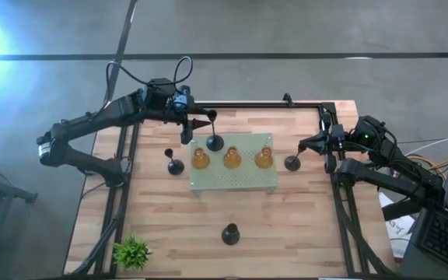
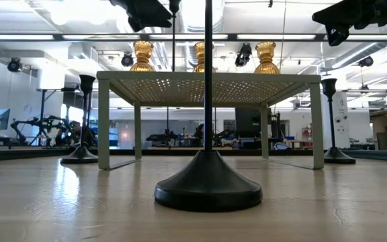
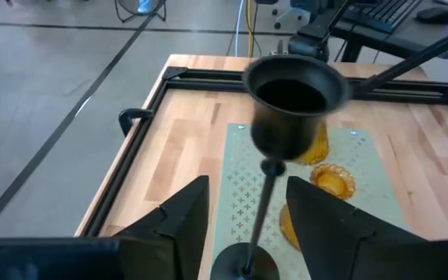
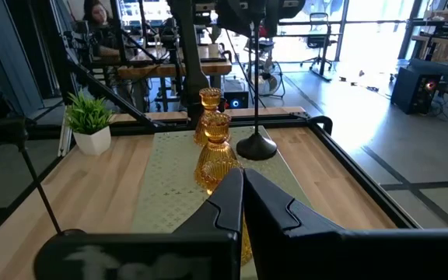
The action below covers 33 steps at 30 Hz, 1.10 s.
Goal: Pick & Place candle stick holders
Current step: Put the black candle holder on the shelf
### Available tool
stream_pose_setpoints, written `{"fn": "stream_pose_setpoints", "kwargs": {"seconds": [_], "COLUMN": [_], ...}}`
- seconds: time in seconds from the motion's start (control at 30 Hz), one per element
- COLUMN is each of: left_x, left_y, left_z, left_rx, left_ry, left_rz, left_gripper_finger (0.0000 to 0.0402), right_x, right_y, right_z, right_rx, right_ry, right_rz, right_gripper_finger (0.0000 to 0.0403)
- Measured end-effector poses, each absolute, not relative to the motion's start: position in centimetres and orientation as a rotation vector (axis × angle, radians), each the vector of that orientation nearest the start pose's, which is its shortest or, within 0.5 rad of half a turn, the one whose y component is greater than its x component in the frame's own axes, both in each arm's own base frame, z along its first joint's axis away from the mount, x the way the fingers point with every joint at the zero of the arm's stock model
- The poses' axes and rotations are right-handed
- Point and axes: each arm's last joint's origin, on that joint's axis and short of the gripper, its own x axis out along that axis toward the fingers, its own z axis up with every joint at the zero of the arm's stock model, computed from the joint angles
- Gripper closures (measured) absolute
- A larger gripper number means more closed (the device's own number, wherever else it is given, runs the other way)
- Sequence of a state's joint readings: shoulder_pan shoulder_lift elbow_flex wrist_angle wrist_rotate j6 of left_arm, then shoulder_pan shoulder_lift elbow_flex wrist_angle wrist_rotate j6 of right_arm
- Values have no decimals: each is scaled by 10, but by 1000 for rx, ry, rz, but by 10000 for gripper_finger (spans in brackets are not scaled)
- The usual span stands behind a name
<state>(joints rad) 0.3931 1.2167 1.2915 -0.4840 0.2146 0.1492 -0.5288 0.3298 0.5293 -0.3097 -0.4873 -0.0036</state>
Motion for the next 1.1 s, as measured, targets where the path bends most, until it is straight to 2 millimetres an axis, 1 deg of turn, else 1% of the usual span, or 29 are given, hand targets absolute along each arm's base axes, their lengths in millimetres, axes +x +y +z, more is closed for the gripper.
{"fn": "stream_pose_setpoints", "kwargs": {"seconds": [0.2,0.47,0.63,0.8,0.93,1.1], "left_x": [222,178,154,142,138,134], "left_y": [85,67,55,43,35,27], "left_z": [399,413,414,407,392,374], "left_rx": [14,-24,-107,-195,-240,-261], "left_ry": [431,472,473,463,490,474], "left_rz": [139,141,107,38,7,-19], "left_gripper_finger": [222,223,223,223,223,224], "right_x": [86,86,86,86,86,86], "right_y": [-34,-34,-34,-34,-34,-34], "right_z": [286,286,286,286,286,286], "right_rx": [50,50,50,50,50,50], "right_ry": [96,96,96,96,96,97], "right_rz": [-41,-41,-41,-41,-41,-41], "right_gripper_finger": [394,394,394,394,394,394]}}
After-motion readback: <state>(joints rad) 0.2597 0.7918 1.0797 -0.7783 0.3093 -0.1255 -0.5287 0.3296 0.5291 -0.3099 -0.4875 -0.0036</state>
